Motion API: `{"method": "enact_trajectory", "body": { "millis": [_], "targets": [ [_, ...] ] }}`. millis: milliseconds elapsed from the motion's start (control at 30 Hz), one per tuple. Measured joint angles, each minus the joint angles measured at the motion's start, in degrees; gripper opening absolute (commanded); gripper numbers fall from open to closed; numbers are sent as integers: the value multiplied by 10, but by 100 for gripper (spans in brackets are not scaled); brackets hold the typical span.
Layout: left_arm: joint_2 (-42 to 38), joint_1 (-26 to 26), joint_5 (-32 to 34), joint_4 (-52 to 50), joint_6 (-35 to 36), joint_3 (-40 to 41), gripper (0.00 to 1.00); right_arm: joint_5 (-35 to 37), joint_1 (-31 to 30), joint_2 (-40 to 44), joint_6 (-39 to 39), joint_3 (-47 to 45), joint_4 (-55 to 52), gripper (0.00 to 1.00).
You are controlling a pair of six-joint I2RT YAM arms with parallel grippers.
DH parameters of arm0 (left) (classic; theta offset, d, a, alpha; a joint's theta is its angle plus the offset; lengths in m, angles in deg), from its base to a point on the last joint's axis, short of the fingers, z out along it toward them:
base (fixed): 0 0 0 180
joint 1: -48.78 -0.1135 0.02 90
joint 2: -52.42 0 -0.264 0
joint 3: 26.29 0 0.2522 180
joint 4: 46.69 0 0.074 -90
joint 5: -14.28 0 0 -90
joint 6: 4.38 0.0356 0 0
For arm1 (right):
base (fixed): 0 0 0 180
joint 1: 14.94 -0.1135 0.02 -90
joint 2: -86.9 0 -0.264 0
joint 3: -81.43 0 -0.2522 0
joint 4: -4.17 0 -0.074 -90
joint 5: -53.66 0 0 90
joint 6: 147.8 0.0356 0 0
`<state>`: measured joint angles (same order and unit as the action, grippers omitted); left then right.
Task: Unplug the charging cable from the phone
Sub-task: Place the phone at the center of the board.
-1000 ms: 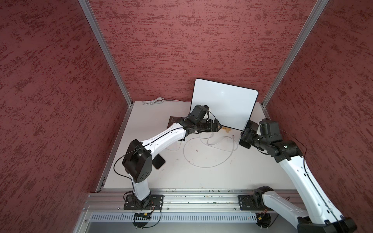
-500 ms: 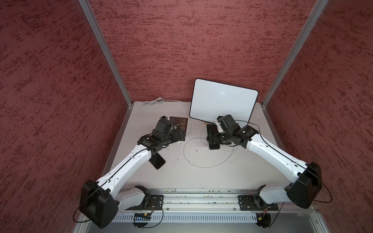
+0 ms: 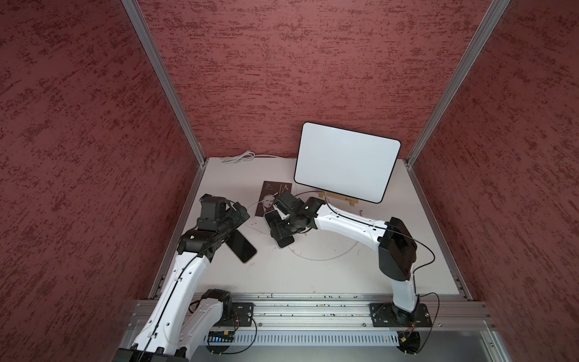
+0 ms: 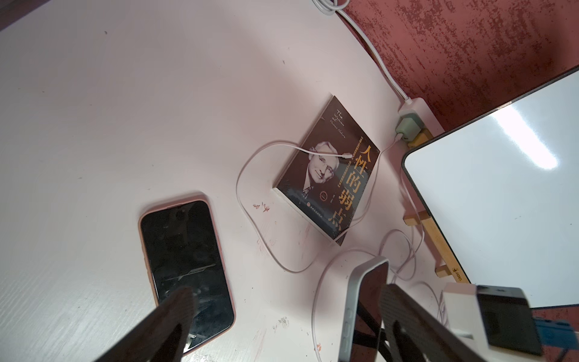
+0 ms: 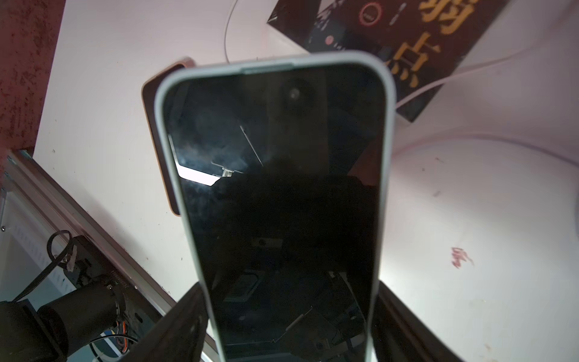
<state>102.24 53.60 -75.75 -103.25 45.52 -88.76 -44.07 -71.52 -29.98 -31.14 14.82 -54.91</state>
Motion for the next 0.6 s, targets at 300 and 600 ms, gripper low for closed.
{"method": "enact_trajectory", "body": {
  "millis": [300,600],
  "targets": [
    [2,-64,-57,0,1,26,97,-31,-46,-68,-26,37,-21,24],
    [5,-75,-85,6,3,39,97,-42,-52,-104,-38,49,-67,25]
  ]
}}
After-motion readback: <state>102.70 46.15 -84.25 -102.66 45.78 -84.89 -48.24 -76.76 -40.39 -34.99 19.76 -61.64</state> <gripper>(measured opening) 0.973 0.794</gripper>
